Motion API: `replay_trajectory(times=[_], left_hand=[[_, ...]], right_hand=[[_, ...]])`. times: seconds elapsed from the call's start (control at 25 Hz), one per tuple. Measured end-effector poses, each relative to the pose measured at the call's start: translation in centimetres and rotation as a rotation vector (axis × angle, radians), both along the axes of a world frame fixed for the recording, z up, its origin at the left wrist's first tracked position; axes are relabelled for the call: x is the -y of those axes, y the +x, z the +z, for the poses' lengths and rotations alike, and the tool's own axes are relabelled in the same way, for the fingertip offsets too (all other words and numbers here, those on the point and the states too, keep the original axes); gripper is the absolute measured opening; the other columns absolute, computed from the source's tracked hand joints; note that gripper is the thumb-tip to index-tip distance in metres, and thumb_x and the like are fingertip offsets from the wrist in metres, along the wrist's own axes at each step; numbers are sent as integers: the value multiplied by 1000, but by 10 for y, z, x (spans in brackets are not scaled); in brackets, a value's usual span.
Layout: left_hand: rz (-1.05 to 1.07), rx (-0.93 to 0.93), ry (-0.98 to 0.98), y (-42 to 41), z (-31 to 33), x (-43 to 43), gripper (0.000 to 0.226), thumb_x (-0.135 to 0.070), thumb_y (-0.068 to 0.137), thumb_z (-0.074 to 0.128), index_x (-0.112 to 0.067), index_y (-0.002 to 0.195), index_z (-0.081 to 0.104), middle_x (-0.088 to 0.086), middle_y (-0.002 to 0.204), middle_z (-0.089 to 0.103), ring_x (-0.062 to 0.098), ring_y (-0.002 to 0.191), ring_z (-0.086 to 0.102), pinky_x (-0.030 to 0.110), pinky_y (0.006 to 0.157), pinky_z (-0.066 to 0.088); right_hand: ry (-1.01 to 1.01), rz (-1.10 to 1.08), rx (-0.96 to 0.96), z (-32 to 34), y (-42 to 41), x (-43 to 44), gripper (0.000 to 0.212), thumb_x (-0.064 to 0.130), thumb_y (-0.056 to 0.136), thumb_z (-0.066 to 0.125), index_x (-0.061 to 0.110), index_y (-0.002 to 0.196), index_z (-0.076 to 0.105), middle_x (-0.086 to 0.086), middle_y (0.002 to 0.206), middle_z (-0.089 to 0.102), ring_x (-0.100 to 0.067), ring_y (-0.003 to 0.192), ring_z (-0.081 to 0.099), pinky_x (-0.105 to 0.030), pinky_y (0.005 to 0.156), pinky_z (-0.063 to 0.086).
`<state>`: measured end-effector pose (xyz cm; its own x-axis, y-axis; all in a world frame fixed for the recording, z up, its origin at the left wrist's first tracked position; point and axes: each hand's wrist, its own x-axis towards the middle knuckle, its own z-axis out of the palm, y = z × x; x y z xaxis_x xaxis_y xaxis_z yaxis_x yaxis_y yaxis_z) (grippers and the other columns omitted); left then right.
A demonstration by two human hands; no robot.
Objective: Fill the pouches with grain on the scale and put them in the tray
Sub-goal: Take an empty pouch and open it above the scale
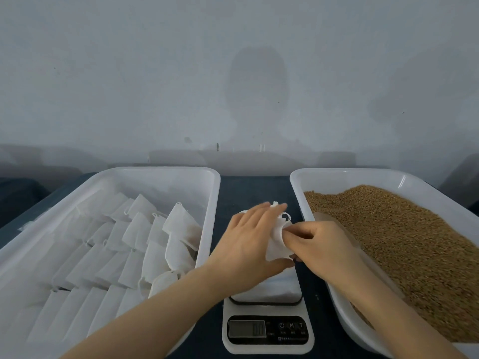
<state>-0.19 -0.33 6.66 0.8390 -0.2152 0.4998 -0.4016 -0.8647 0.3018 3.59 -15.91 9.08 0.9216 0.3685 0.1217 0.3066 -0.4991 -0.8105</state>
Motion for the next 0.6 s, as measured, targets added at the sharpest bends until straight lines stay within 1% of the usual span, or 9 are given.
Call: replay_trajectory(times=[0.08,0.16,0.24,0.32,0.36,0.4,0.48,0.56,0.6], left_hand=[[19,-64,-98,1,-3,2,72,-46,77,74,-22,138,42,-10,136,50,2,127,40,18,107,20],[53,-203,-197,1,-4,0,58,-41,80,72,-27,130,46,-14,125,54,4,113,49,11,97,33],[66,-321,-269,4,-4,-4,48,-39,81,71,-29,122,48,-15,113,56,5,98,53,7,77,37],[71,-390,-281,6,-4,-4,50,-40,81,71,-28,123,47,-16,109,52,5,94,51,8,69,36],[73,-423,-282,6,-3,-4,53,-41,80,71,-29,126,46,-17,108,49,6,94,50,10,69,35],[76,-454,-283,6,-3,-3,57,-43,80,71,-31,129,43,-19,108,46,6,95,48,11,70,35],[72,-496,-281,6,-3,-3,63,-44,79,71,-34,132,39,-23,107,41,5,96,47,10,69,34],[68,-512,-277,6,-4,-4,63,-45,79,71,-36,132,37,-27,105,39,4,94,46,6,67,34],[68,-520,-277,6,-4,-4,64,-46,79,71,-37,132,36,-28,104,39,4,93,46,6,67,33]], right_hand=[[-11,15,14,2,-1,0,22,39,85,61,33,65,68,13,61,66,3,59,61,-7,47,42],[-10,46,30,3,-2,1,25,45,85,60,29,69,72,8,60,66,-2,59,60,-12,50,43],[5,75,62,4,-4,1,24,45,87,55,34,76,73,6,63,65,-7,60,60,-18,53,46],[41,11,152,6,0,4,22,44,88,51,37,84,72,0,64,65,-14,58,60,-23,53,48],[5,-73,221,8,7,10,23,41,90,50,33,88,71,-1,65,66,-17,58,61,-25,51,48],[-107,-164,277,10,17,20,24,37,92,49,27,90,71,-2,71,67,-17,60,62,-25,49,45],[-546,-294,221,11,40,44,28,33,97,47,15,85,65,-2,79,66,-15,68,63,-21,49,43],[-957,-328,4,4,56,64,30,36,97,45,13,82,58,-2,81,62,-19,76,62,-30,68,51],[-1067,-304,-80,-2,60,69,29,38,97,46,13,89,59,-3,86,61,-20,82,61,-34,78,52]])
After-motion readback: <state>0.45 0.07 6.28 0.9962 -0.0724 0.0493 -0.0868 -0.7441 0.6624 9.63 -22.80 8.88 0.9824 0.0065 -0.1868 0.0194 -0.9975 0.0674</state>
